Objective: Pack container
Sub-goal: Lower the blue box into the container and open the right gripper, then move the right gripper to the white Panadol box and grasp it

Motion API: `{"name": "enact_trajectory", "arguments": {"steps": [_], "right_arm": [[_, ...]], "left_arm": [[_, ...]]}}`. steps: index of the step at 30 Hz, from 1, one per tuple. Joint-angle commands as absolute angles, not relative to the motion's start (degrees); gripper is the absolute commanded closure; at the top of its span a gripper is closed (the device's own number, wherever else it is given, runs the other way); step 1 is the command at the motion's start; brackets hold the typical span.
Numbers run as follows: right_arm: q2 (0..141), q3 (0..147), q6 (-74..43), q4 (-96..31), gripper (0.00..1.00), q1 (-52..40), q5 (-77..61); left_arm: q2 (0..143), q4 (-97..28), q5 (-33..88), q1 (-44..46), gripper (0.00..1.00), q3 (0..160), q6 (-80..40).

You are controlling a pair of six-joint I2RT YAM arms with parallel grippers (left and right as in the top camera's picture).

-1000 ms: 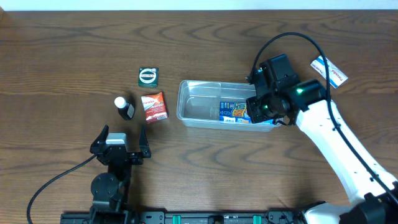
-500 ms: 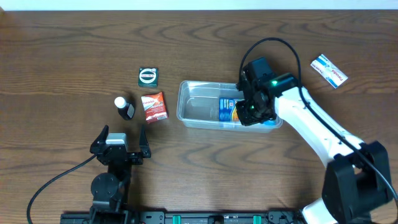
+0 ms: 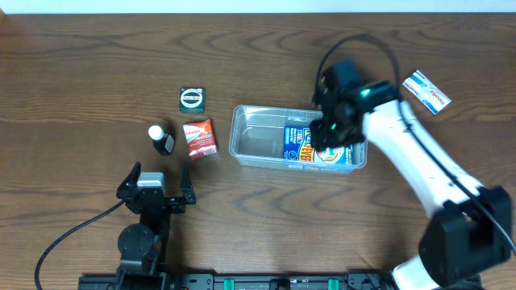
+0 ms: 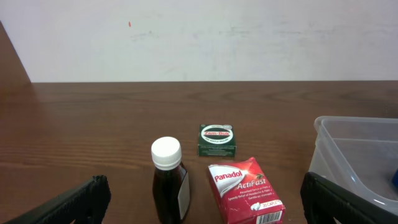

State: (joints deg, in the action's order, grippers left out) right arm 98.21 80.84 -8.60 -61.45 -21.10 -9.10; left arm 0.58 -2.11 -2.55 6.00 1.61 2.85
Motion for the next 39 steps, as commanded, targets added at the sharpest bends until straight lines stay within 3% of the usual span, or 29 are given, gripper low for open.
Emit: {"name": "enact_trajectory", "arguments": {"steps": [1,2,4,12,21,39], "right_arm": [[93.08,89.01,-6.79,-63.13,0.27,-17.63,-5.65],[92.6,91.26,-6.76,-63.24,0.14,-15.99,-4.34],[92.51,93.58,-6.68,-63.11,0.01,-13.65,-2.87],[94.45,94.43,4.71,-52.97,0.01,-1.61,5.17],[104.12,94.37,13.93,-44.36,0.01,9.82,3.09],[123.85,94.37,26.89,-33.52,0.01,16.14,-2.87]], "left_arm": [[0.23,-3.97,-3.44,5.63,0.02,0.23,3.2],[0.23,-3.97,-3.42,5.63,0.02,0.23,3.2],[0.23,-3.97,-3.42,5.63,0.02,0.23,3.2],[0.23,-3.97,-3.42,5.63,0.02,0.23,3.2],[0.23,-3.97,-3.44,5.63,0.02,0.23,3.2],[0.23,-3.97,-3.42,5.63,0.02,0.23,3.2]]}}
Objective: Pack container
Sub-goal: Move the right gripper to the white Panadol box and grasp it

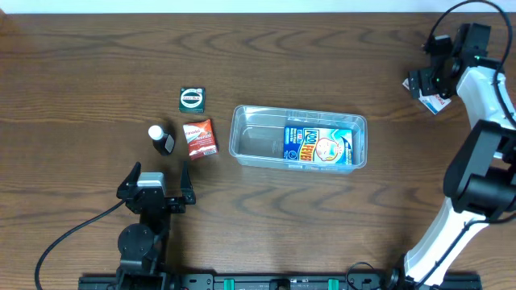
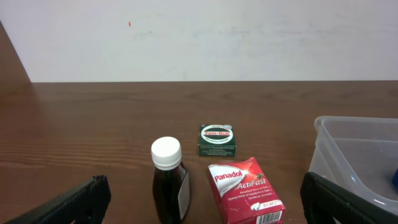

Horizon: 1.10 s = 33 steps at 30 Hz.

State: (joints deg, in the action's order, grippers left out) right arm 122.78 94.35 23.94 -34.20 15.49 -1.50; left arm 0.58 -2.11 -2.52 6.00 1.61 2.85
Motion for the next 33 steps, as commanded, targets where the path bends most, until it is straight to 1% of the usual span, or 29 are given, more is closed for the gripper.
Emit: {"name": "enact_trajectory", "arguments": {"steps": [1,17,19,20,22,23,24,29,33], "right_arm": [[124.05,94.37,27.18,-33.3,0.01,16.29,-3.36],[129.47,94.37,27.49,-31.14,0.01,17.3,-3.95],[129.64,94.37,27.05,-31.48,0.07,17.3,-3.9],[129.64,94.37,26.85,-31.75,0.14,17.3,-3.92],[129.64,94.37,25.34,-32.4,0.3,17.3,-3.88],[129.64,94.37,24.23,-32.84,0.34,17.3,-3.88],[129.64,94.37,23.2,-33.45,0.37,17.28,-3.88],[129.64,94.37,18.15,-36.6,0.4,17.3,-3.9],[129.64,94.37,16.62,-39.35,0.49,17.23,-3.9]], "left_arm": [[0.23,-3.97,-3.42,5.63,0.02,0.23,3.2],[0.23,-3.97,-3.42,5.63,0.02,0.23,3.2],[0.23,-3.97,-3.44,5.63,0.02,0.23,3.2],[0.23,-3.97,-3.42,5.65,0.02,0.23,3.2],[0.23,-3.97,-3.44,5.63,0.02,0.23,3.2],[0.23,-3.97,-3.42,5.63,0.02,0.23,3.2],[0.23,-3.97,-3.42,5.63,0.02,0.23,3.2],[0.23,-3.97,-3.44,5.63,0.02,0.23,3.2],[0.23,-3.97,-3.42,5.63,0.02,0.23,3.2]]}}
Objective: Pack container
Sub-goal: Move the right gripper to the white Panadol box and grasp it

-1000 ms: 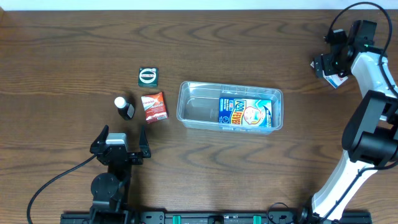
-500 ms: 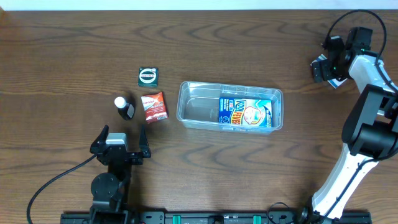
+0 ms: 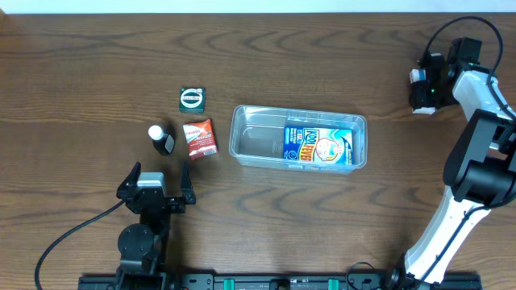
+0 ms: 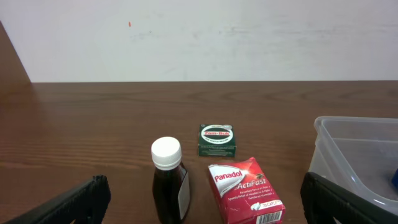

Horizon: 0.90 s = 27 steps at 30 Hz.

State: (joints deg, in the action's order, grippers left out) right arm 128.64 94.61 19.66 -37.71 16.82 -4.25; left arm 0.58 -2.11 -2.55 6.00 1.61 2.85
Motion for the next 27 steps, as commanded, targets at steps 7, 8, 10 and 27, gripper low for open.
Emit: {"name": "enact_trajectory", "arguments": {"steps": [7,8,10,27], "right_arm": [[129.64,94.39,14.17,-40.42,0.77,17.17,-0.89],[129.64,94.39,14.2,-40.27,0.76,17.12,-0.86],[129.64,94.37,14.39,-40.1,0.72,17.12,-0.8],[127.09,94.52,14.63,-39.66,0.51,16.21,0.01]], "left_arm": [[0.23,-3.97,-3.42,5.63,0.02,0.23,3.22],[0.23,-3.97,-3.44,5.63,0.02,0.23,3.2],[0.23,-3.97,-3.44,5.63,0.02,0.23,3.2],[0.23,-3.97,-3.44,5.63,0.02,0.23,3.2]]}}
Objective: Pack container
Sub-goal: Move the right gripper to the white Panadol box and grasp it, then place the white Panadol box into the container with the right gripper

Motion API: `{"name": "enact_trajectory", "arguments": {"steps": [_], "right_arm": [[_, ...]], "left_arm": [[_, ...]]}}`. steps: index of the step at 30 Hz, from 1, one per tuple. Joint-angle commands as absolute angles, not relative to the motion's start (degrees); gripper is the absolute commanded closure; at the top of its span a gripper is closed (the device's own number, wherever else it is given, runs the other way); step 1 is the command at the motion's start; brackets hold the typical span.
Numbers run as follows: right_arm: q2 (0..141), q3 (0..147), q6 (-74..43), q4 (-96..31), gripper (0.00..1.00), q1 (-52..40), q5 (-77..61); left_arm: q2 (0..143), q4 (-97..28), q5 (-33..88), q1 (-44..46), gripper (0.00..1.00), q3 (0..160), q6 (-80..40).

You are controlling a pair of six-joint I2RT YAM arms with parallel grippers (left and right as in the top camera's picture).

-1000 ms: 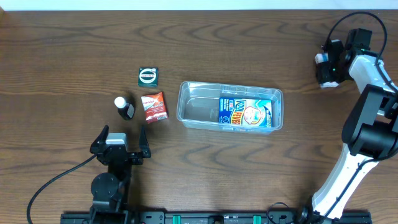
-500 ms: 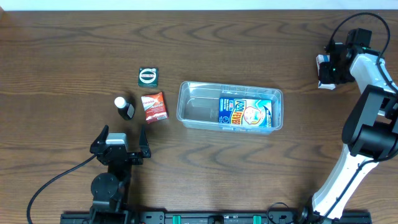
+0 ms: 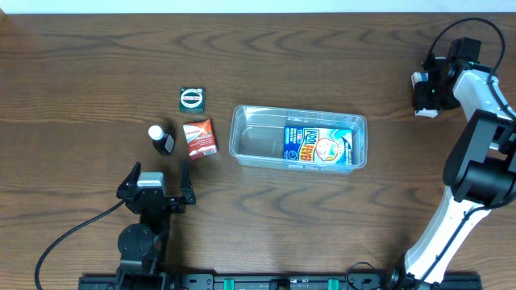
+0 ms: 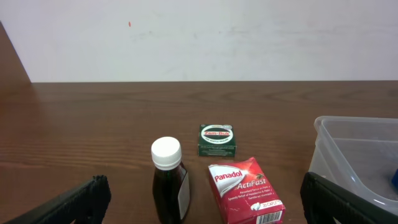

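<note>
A clear plastic container (image 3: 262,137) lies mid-table with a blue and yellow box (image 3: 317,146) flat in its right half. To its left are a green tin (image 3: 191,98) (image 4: 216,139), a red Panadol box (image 3: 200,138) (image 4: 244,188) and a dark bottle with a white cap (image 3: 160,138) (image 4: 168,179). My left gripper (image 3: 160,173) (image 4: 204,186) rests open, short of these three. My right gripper (image 3: 426,95) is at the far right, down over a white and blue packet (image 3: 417,79), of which only slivers show. Its jaws are hidden.
The container's rim (image 4: 354,124) shows at the right edge of the left wrist view. A pale wall stands behind the table's far edge. The right arm's white links (image 3: 484,89) run down the right side of the table.
My right gripper has shifted slightly over the white and blue packet at the far right. The left arm and the items on the left are unchanged.
First my right gripper was over the container's right end, at the blue and yellow box. Then that box lay in the container, and the gripper was at the far right beside the white and blue packet. Since then it has covered the packet.
</note>
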State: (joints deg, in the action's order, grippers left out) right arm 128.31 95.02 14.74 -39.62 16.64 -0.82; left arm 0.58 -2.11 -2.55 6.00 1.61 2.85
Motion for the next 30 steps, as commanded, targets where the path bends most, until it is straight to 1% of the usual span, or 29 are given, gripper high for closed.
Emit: {"name": "enact_trajectory", "arguments": {"steps": [1,7,16,24,28,30], "right_arm": [[127.07,94.52,14.61,-39.66,0.52,16.21,0.01],[126.32,94.52,14.63,-39.72,0.63,16.21,-0.01],[124.64,94.52,14.66,-39.92,0.63,16.05,-0.3],[117.27,94.63,16.56,-39.68,0.62,14.48,-1.15],[112.92,94.63,19.49,-40.4,0.62,12.62,-4.89],[110.41,94.63,21.71,-41.67,0.61,11.11,-8.95]], "left_arm": [[0.23,-3.99,-3.42,5.63,0.02,0.23,3.2],[0.23,-3.97,-3.42,5.63,0.02,0.23,3.2],[0.23,-3.97,-3.42,5.63,0.02,0.23,3.2],[0.23,-3.97,-3.42,5.65,0.02,0.23,3.22],[0.23,-3.97,-3.42,5.63,0.02,0.23,3.2],[0.23,-3.97,-3.42,5.63,0.02,0.23,3.2]]}}
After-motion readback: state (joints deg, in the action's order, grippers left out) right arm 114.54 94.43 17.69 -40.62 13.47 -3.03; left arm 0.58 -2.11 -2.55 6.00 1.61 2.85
